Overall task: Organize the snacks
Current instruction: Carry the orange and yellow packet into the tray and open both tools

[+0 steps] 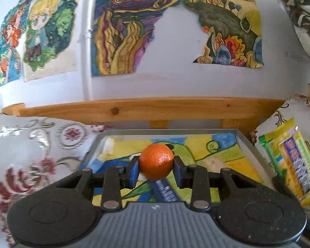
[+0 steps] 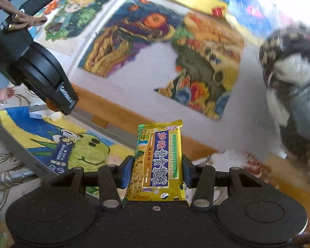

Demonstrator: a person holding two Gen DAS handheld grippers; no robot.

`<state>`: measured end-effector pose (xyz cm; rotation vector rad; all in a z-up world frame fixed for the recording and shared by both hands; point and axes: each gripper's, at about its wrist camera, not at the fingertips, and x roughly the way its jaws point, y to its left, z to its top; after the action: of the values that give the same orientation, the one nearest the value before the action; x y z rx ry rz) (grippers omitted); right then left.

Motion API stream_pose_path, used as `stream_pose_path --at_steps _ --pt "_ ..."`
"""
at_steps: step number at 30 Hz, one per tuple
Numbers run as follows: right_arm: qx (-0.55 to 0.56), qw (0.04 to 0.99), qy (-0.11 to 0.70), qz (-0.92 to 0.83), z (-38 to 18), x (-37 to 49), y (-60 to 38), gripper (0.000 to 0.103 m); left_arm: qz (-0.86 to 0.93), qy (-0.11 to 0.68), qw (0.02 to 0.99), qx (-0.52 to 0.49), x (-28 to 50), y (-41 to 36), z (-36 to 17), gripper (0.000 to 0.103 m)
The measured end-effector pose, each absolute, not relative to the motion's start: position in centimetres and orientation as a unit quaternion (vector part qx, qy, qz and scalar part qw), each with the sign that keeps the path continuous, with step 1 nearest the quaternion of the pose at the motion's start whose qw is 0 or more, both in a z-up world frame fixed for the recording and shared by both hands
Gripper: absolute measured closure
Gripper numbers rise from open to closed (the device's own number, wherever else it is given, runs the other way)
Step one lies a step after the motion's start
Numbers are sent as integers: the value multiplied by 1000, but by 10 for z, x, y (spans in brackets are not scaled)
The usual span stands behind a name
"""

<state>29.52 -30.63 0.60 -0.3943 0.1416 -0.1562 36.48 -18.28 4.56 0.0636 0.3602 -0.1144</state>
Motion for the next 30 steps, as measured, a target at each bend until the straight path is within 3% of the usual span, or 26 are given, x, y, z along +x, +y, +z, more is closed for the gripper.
stream_pose_path --at_steps 22,26,27,28,30 --pt "-38 985 159 -63 -20 361 -338 53 -63 264 962 -19 412 -199 -3 66" --pt "-31 984 165 -68 -21 363 -343 44 -70 279 957 -38 418 -197 -7 65" --pt "-30 984 164 -68 -21 363 -343 41 -67 280 956 -47 418 -196 -7 61" --pt "-29 984 164 -68 -20 362 -344 36 -64 279 957 -53 418 -194 -6 49" --pt "-28 984 161 -68 -18 360 -344 32 -57 273 958 -62 416 -192 -3 34"
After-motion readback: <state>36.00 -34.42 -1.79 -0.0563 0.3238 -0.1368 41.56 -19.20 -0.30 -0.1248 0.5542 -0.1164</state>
